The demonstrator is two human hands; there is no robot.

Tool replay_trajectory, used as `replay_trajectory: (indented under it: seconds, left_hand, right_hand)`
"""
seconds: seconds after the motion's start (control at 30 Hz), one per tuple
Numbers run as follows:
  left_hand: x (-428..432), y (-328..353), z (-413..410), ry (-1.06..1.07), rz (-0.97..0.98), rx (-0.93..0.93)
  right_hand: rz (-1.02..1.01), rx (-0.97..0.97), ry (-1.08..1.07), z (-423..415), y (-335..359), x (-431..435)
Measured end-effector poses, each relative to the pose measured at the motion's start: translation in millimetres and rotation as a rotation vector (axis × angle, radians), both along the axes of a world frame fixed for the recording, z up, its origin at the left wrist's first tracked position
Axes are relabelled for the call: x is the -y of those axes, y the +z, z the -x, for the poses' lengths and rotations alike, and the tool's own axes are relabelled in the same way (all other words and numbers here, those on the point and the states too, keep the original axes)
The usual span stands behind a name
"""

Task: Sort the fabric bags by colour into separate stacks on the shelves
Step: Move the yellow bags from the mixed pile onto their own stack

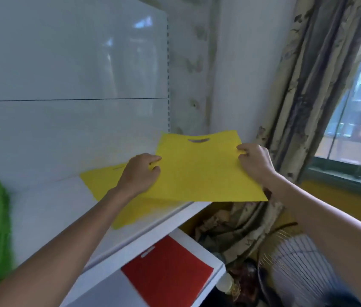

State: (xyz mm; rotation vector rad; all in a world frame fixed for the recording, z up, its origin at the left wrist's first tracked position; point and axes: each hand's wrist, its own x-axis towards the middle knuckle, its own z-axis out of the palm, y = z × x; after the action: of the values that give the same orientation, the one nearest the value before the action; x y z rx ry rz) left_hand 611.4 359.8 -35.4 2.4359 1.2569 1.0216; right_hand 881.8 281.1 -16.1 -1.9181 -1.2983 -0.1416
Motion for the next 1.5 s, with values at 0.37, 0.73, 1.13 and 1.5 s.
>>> replay_trajectory:
  seconds: [0.37, 0.73, 1.13, 1.5]
  left_hand:
    - [-20, 3, 64, 0.569, -0.036, 0.063]
    - [13, -41, 66, 0.805, 0.345, -0.195]
    - [6, -48, 52, 0.882, 0.295, -0.175]
    - [123, 34, 172, 1.173, 0.019, -0.138]
  right_hand:
    - [0.074, 0.157, 0.603, 65, 6, -180]
    - [0.477, 0.327, 0.737, 84, -54, -205]
    - [0.403, 0.199, 0.676, 82, -61, -208]
    - [-0.072, 0.125, 1.149, 271, 16, -123]
